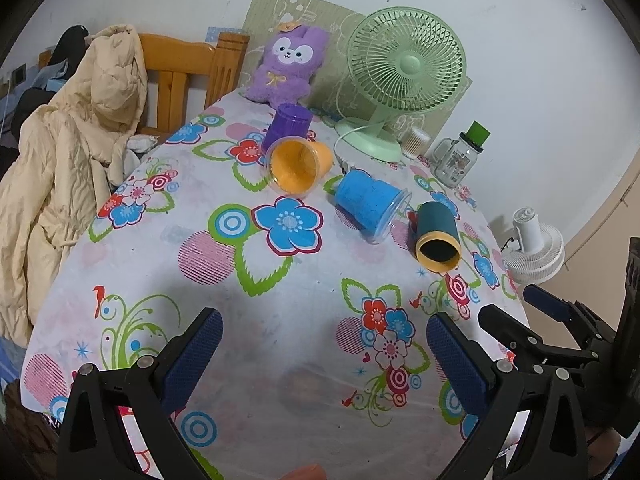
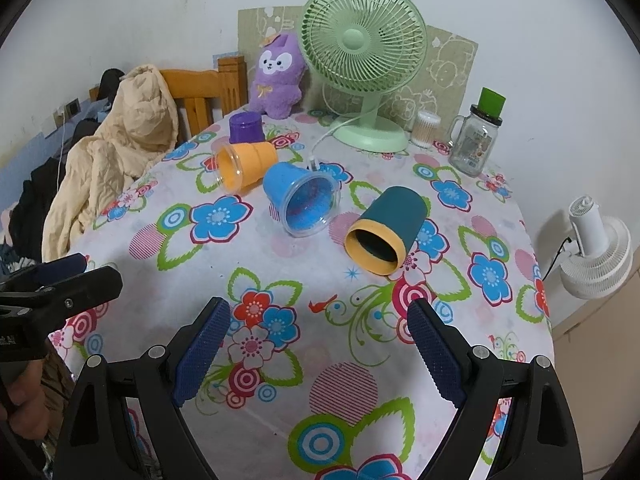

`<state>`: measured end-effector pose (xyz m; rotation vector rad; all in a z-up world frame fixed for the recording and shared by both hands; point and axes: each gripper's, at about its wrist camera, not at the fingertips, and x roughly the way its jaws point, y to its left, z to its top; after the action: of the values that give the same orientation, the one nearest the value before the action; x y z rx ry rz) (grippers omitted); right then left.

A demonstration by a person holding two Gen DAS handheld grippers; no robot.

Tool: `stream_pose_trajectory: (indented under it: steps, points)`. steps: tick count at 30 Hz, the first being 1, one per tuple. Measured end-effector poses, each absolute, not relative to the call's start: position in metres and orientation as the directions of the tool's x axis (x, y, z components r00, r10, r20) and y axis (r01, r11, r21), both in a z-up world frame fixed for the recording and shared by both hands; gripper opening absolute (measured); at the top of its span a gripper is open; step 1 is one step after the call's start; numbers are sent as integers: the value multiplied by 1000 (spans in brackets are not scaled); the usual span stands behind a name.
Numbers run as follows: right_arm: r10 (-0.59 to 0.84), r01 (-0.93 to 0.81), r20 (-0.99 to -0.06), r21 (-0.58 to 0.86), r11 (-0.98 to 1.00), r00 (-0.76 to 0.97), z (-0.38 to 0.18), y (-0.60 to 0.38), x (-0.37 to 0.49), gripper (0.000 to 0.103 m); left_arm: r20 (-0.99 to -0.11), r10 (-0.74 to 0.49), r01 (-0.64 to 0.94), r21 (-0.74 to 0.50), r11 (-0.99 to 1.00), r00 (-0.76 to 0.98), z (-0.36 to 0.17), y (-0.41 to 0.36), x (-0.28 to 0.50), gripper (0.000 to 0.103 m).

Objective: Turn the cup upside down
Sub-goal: 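Close the right gripper around the blue cup's body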

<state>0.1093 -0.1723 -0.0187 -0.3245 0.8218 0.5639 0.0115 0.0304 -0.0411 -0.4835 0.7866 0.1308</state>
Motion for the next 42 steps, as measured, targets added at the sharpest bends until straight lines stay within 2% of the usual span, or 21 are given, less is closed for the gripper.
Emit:
stream_pose_trajectory:
  steps: [20, 28, 33, 40, 41, 42]
  points:
    - [344, -747, -817, -149, 648, 462, -30, -83, 204, 92, -756, -93, -333, -391, 858, 647, -55, 67, 73, 103]
    - [342, -818, -877, -94, 567, 338, -43, -44, 253, 92, -793, -26, -388, -326, 862, 609, -59, 82, 97, 103]
    - [291, -851, -907, -123, 511, 306, -57, -24, 266, 92, -809, -6, -401, -298, 866, 588, -62, 87, 106, 103]
    - [239, -886, -951, -67, 459, 196, -81, -5, 284, 91, -831, 20, -411, -254, 875, 556, -69, 90, 119, 103]
    - [232, -888, -955, -60, 456, 184, -85, -4, 285, 90, -833, 23, -409, -247, 879, 553, -69, 89, 120, 103]
    - [222, -890, -960, -53, 453, 170, -88, -2, 288, 84, -835, 26, -406, -240, 882, 550, -69, 89, 122, 103]
